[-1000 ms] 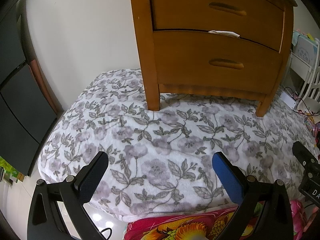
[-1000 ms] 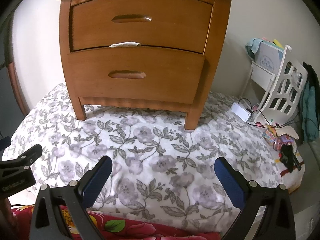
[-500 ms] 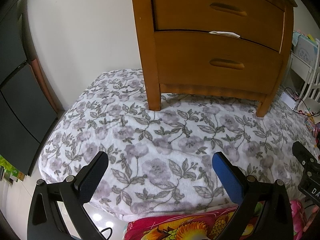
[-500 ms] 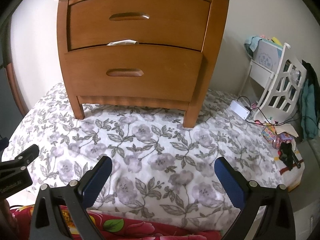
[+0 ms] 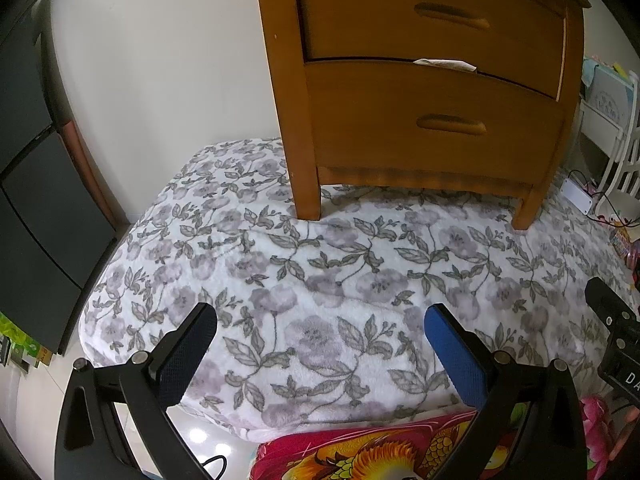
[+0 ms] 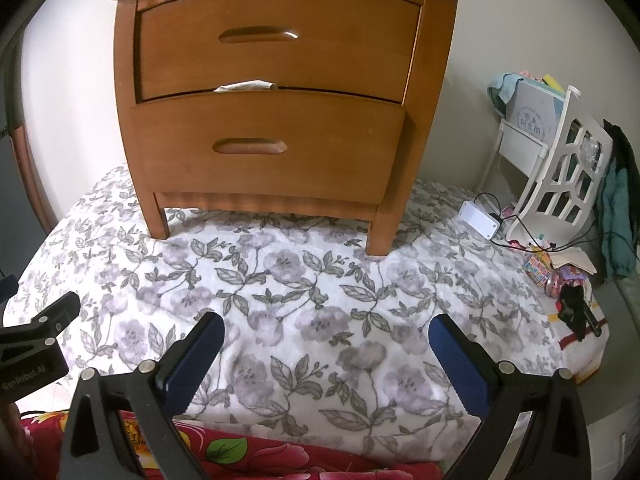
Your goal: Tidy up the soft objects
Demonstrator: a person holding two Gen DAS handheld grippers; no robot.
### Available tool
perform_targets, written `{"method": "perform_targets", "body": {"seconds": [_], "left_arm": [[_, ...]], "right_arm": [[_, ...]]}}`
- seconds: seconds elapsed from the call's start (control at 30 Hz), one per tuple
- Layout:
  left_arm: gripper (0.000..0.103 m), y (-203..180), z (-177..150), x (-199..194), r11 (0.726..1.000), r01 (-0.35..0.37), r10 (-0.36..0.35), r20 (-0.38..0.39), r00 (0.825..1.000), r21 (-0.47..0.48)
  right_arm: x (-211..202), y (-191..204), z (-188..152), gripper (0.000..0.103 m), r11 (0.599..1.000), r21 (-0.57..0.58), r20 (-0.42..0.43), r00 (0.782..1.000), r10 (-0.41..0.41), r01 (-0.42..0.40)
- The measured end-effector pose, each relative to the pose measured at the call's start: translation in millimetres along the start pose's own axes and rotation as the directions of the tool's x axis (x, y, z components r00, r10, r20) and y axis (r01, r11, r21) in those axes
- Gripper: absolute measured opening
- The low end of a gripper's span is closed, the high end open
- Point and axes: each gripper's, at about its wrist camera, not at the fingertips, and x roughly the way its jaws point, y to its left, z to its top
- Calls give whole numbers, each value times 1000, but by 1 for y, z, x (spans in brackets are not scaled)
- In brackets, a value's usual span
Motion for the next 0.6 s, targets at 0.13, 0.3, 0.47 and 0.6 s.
{"method": "perform_targets", "body": {"seconds": [0.13,0.3,0.47,0.6], "left_arm": [[103,-1,0,-2,1000,11,-11,4,1000,7],[103,-9,10,5,992,110,-108,-31,994,57],[103,-17,50,3,983,159,-164,51,985,96],[103,-25,99,4,973,197,-210,111,971,122]], "right_arm": [[0,0,0,103,1000,-1,-1,1000,-1,1],[-4,-1,1,103,1000,5,20,1000,-10,10],[-9,-11,3,103,999,43,28,1000,-5,4],[-14,-28,10,103,995,97,33,999,-29,26]]}}
